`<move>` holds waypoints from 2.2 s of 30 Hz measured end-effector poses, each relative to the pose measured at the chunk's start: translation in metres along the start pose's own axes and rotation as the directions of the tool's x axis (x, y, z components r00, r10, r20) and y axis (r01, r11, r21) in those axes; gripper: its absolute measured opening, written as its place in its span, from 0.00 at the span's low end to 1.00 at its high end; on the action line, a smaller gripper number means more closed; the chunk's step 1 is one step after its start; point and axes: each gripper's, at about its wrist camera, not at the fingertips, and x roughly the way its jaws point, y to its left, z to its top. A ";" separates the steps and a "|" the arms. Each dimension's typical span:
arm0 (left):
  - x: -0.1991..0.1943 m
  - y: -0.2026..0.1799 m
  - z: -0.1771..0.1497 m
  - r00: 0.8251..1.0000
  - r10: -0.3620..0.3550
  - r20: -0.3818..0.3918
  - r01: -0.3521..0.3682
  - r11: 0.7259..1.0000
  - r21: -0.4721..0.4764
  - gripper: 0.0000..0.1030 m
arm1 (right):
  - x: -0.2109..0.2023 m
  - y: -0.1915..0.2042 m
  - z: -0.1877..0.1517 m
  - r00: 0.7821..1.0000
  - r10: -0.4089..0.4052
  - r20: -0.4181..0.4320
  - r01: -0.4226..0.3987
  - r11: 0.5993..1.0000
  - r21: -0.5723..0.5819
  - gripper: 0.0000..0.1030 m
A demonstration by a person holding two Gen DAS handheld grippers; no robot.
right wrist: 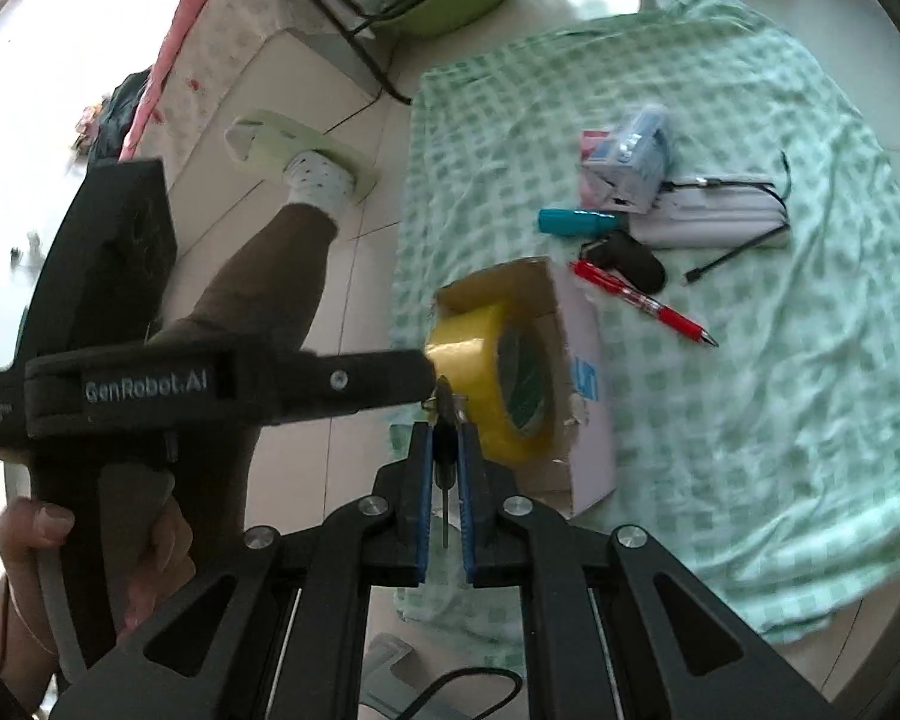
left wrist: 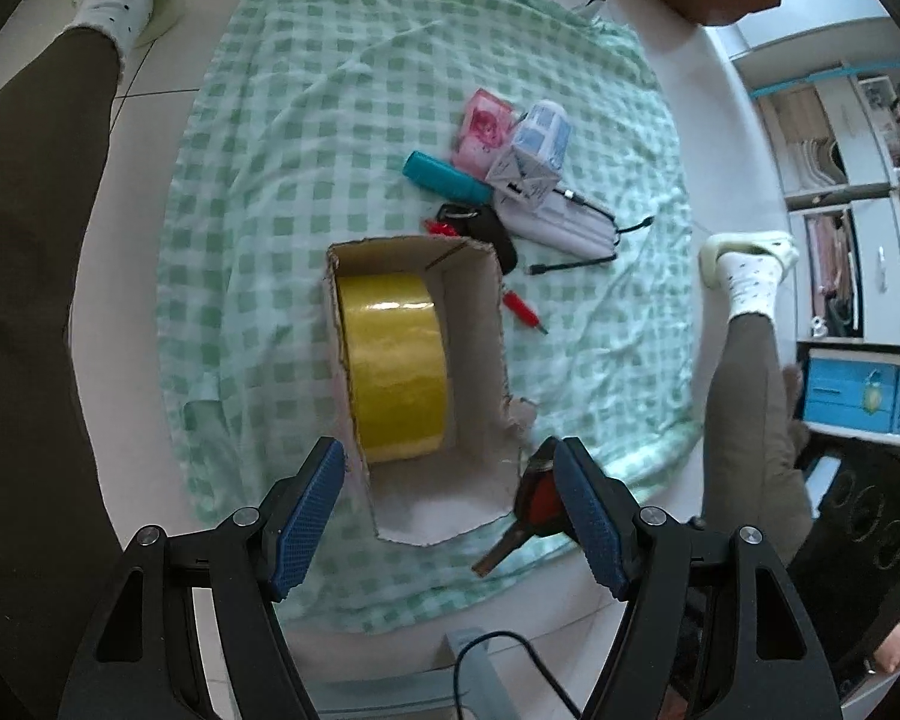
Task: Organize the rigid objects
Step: 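Carry the car key to the box and release it inside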
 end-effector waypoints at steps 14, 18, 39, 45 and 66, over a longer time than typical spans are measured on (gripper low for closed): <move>0.003 0.019 0.004 0.994 -0.106 -0.004 0.104 0.984 -0.143 0.69 | 0.006 0.012 -0.002 0.998 -0.055 0.009 0.056 0.995 -0.085 0.10; 0.009 0.015 0.003 0.995 -0.098 -0.030 0.094 0.988 -0.119 0.69 | 0.011 0.020 -0.005 0.998 -0.066 -0.001 0.065 0.990 -0.128 0.09; -0.002 0.000 -0.003 0.996 -0.054 0.067 0.061 0.993 -0.100 0.04 | 0.016 0.041 -0.015 0.999 -0.047 -0.007 0.045 0.975 -0.216 0.13; -0.012 -0.004 -0.005 0.995 -0.005 0.095 0.011 0.998 -0.060 0.01 | 0.014 0.026 -0.013 0.998 -0.067 -0.005 0.066 0.987 -0.146 0.13; -0.006 -0.023 0.026 0.995 0.000 0.104 0.008 0.997 -0.075 0.01 | 0.001 -0.034 -0.007 0.994 -0.109 0.015 0.105 0.979 0.174 0.13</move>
